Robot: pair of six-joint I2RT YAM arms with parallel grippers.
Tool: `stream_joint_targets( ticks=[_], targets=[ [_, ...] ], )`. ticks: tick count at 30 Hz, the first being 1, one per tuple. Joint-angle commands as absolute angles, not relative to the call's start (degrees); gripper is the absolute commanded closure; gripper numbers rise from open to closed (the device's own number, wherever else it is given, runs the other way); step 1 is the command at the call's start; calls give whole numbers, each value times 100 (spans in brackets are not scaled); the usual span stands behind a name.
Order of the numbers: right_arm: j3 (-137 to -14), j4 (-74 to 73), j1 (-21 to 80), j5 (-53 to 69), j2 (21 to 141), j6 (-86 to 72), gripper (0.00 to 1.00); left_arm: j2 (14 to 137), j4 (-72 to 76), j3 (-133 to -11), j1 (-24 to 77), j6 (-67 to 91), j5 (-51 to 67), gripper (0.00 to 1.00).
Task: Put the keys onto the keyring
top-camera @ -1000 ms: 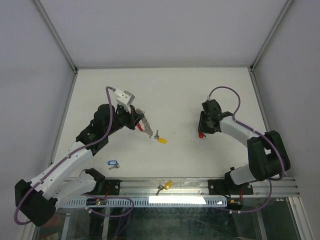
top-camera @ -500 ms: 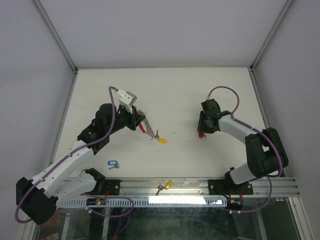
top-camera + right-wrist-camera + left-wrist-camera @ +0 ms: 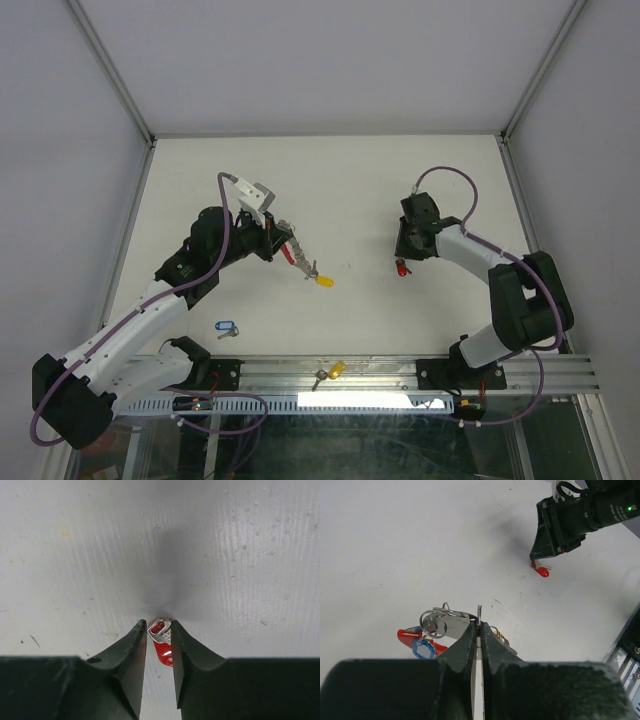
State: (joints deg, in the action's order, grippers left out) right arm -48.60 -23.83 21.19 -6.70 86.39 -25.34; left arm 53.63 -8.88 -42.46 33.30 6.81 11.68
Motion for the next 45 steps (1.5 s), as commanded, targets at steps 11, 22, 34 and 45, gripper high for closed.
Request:
stream_joint_targets(
  ticks=[11,22,34,45],
  targets=[
    [-5193,-2372,2093,-834,8904,-2435,77,5274,-444,-4342,3309,621,1303,100],
    [-5192,-2315,2094,-605,8533,-2135,100,5329,-444,-4376,3313,618,1313,100],
    [-4645,-1267,2096,1760,6484,-577,100,5509,-169,-4486,3315,286,1827,100],
    [-4930,-368,2434,3207,5421,-652,100,5847,1430,-4646,3322,455,2762,100]
  ],
)
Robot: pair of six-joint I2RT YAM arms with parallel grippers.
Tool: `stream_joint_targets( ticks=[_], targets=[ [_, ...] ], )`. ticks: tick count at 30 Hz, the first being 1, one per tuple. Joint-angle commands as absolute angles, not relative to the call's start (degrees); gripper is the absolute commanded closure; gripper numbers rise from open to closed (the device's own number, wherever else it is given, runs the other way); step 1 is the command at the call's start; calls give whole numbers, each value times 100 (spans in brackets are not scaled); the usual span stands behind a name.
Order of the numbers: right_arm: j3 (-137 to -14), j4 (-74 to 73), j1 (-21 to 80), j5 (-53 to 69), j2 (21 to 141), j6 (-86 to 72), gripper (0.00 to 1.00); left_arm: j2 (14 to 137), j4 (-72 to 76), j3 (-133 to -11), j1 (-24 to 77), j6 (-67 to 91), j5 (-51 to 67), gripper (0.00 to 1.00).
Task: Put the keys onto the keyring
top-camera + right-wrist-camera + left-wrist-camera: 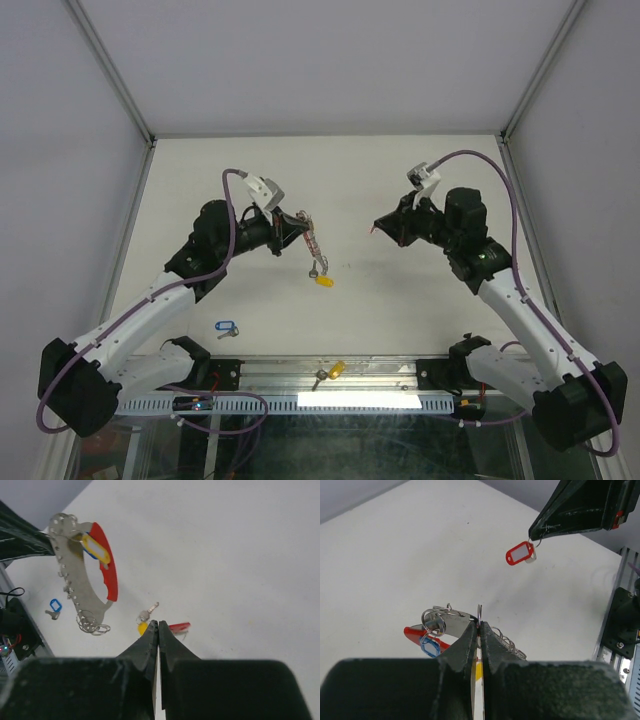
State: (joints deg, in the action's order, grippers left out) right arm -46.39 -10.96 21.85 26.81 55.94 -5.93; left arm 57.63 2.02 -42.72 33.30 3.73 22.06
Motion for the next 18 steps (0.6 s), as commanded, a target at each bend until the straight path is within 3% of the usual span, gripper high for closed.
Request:
stream_joint_targets(
  ticks=[1,12,18],
  targets=[
    [-4960,-249,2578,3107,5362,-685,100,5886,1616,-4653,3322,497,2909,100],
    [-4997,870,3641,2467,5185,-814,100,6058,2358,-4729,3407,625,3402,100],
    [-4835,832,3727,1963,4858,-463,100,5663,1192,-5088,4687,-1120,1803,100]
  ],
)
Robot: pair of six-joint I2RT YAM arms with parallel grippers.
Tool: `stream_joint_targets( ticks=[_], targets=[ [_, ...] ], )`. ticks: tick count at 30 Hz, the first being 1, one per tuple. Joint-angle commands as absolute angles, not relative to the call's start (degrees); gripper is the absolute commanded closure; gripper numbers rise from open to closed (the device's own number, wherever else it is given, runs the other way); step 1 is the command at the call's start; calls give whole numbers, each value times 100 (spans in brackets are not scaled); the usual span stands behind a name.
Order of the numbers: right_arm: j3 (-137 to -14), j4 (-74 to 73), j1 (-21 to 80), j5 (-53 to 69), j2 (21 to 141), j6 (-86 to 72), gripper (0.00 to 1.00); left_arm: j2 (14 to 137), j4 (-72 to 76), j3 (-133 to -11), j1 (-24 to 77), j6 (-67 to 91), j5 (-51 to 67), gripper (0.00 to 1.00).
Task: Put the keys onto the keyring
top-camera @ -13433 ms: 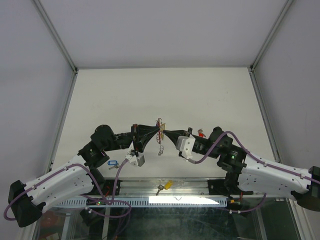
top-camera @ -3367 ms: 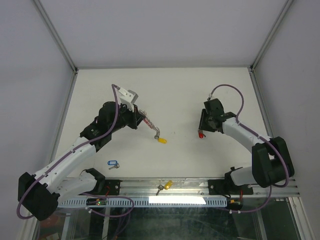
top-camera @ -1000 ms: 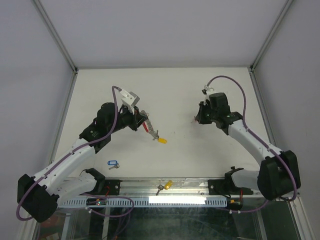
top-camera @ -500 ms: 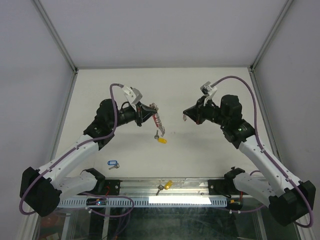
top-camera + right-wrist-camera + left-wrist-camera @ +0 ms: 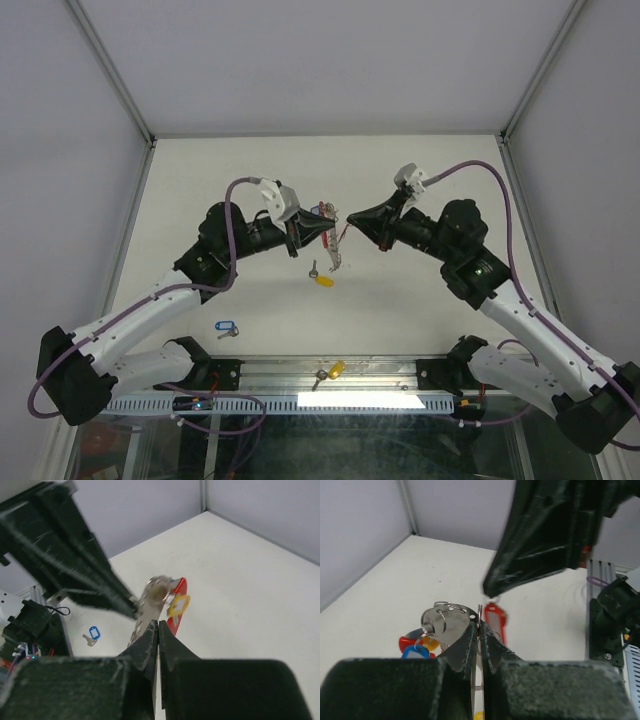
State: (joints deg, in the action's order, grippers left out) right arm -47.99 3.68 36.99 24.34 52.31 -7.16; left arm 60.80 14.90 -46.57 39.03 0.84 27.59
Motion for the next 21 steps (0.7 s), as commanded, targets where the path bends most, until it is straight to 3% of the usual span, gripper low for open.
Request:
stream_joint_targets(
  ticks=[1,10,21],
  targets=[
    [-4796,802,3727,1854,4756,-397,100,5603,1134,-5114,4857,-1338,1599,100],
    [-4641,400,3729,1550,4020,105,100,5378,658,-5314,5754,-2770,314,100],
    [-4724,465,3727,2291,4113,292,100,5509,605,-5338,6578,-3413,-1148,100]
  ],
)
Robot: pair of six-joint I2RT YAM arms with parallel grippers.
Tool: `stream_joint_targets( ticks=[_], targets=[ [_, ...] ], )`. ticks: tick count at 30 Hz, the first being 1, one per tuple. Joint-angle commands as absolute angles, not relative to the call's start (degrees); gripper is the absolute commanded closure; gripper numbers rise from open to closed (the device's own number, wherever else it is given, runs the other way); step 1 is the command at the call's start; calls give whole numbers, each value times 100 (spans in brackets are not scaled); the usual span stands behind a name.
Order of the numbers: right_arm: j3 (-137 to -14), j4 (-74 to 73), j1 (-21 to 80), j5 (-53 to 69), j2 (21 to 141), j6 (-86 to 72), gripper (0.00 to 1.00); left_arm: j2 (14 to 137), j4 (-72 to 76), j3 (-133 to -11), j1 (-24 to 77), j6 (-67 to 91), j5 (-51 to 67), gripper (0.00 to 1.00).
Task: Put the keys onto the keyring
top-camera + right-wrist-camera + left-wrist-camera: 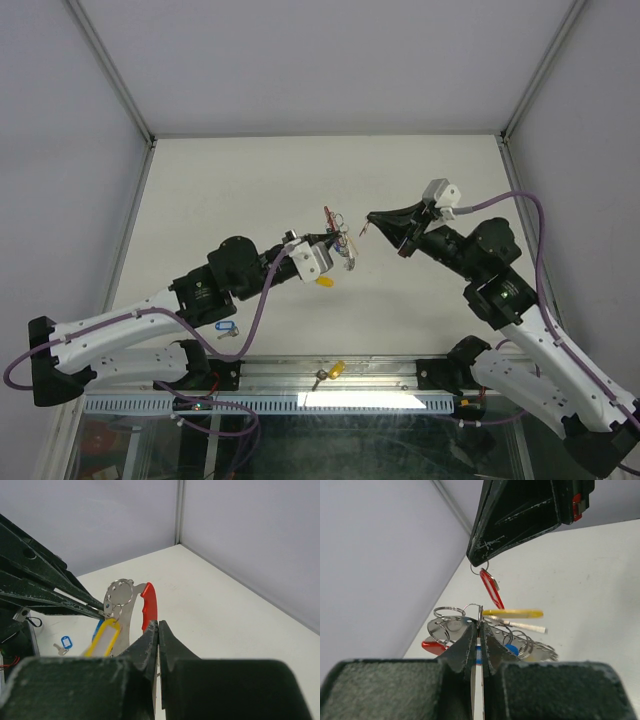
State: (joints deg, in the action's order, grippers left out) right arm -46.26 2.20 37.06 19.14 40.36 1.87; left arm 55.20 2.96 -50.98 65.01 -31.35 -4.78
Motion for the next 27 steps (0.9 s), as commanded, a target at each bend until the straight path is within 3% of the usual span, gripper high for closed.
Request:
stream_joint_targets(
  ticks=[1,15,27],
  targets=[
    [-4724,527,3727,2368,4135,260,100,5529,652,-5333,6582,-3380,-1197,100],
    [-4796,1497,3766,2988,4600,-207,100,5984,1423,-5568,6583,-1534,-1549,100],
    [-4718,1730,3834,2955,4570,-366,100,6045,1538,-5605,6583,-1239,-1750,100]
  ],
)
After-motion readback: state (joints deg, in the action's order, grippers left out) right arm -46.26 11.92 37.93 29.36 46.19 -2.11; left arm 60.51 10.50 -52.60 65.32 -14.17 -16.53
